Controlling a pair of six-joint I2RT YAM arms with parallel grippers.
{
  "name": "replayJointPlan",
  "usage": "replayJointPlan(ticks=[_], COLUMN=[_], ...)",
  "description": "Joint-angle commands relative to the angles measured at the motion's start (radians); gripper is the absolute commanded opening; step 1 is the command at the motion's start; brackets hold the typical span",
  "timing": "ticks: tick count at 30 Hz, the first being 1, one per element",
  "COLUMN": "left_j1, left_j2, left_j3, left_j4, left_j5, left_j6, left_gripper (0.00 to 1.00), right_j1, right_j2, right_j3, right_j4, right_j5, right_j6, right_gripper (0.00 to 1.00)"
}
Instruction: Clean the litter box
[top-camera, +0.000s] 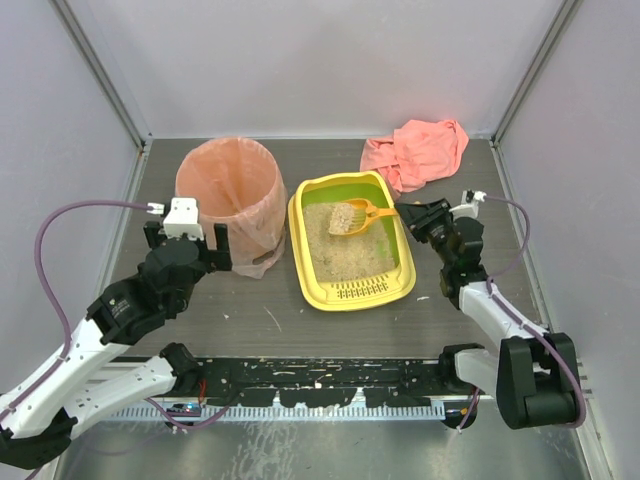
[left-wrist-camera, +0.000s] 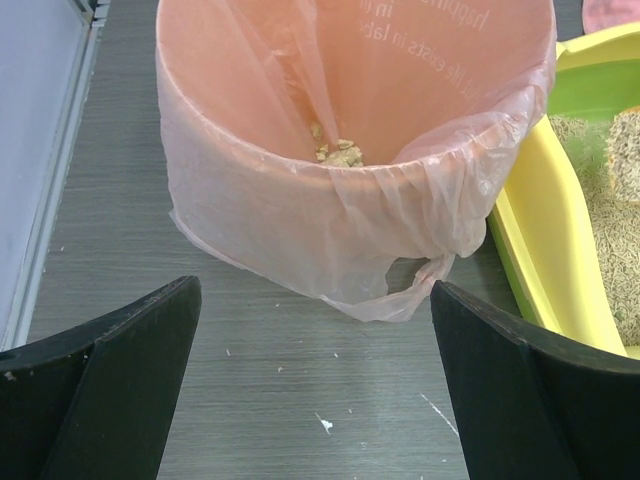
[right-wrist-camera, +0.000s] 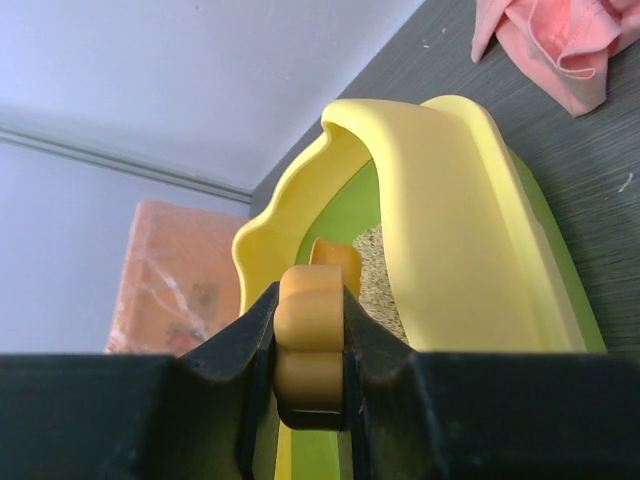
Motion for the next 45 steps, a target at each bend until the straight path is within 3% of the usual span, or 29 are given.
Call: replayJointPlan(ticks=[1, 7, 12, 19, 21, 23, 26, 29, 33, 36, 39, 43, 45], left_j1=[-0.002, -0.003, -0.002, -0.001, -0.002, -0.002, -0.003, -0.002, -0.002, -0.001, -0.002, -0.003, -0.001], left_j2=[0.001, 0.01, 0.007, -0.006, -0.011, -0.011, 0.001, 0.001, 0.013, 0.011, 0.016, 0.012, 0.013], left_j3=[0.017, 0.028, 0.03, 0.02, 0.013, 0.003, 0.015, 0.007, 0.017, 0.011, 0.017, 0.008, 0.01], left_j4=[0.027, 0.017, 0.024, 0.049, 0.058, 0.074, 0.064, 0.068, 0.061, 0.07, 0.064, 0.071, 0.07], left_j5=[0.03, 0.047, 0.056, 0.052, 0.056, 0.056, 0.066, 0.069, 0.076, 0.07, 0.07, 0.061, 0.059], left_j6=[-0.005, -0.013, -0.02, -0.013, -0.01, -0.004, -0.005, -0.011, -0.009, -0.006, 0.0, 0.003, 0.005], left_gripper=[0.99, 0.99, 0.98, 0.98, 0.98, 0.98, 0.98, 0.98, 0.98, 0.98, 0.98, 0.98, 0.98], right_j1=[-0.07, -0.174, -0.207, -0.27, -0.232, -0.2, -0.278, -0.205, -0.27, -0.216, -0.277, -0.251, -0.297], right_j2=[-0.034, 0.065, 0.145, 0.097, 0.104, 0.118, 0.129, 0.17, 0.19, 0.202, 0.185, 0.135, 0.106], right_j3=[-0.038, -0.115, -0.157, -0.193, -0.169, -0.153, -0.192, -0.15, -0.189, -0.152, -0.195, -0.159, -0.185], right_j4=[0.161, 0.471, 0.651, 0.61, 0.601, 0.619, 0.648, 0.681, 0.73, 0.721, 0.737, 0.633, 0.624], right_j5=[-0.126, -0.292, -0.327, -0.324, -0.337, -0.363, -0.345, -0.388, -0.364, -0.398, -0.361, -0.378, -0.349], right_j6=[0.114, 0.305, 0.434, 0.434, 0.418, 0.41, 0.463, 0.449, 0.5, 0.467, 0.488, 0.413, 0.41], right_gripper=[0.01, 0.01, 0.01, 0.01, 0.01, 0.01, 0.01, 0.01, 0.01, 0.01, 0.01, 0.01, 0.01])
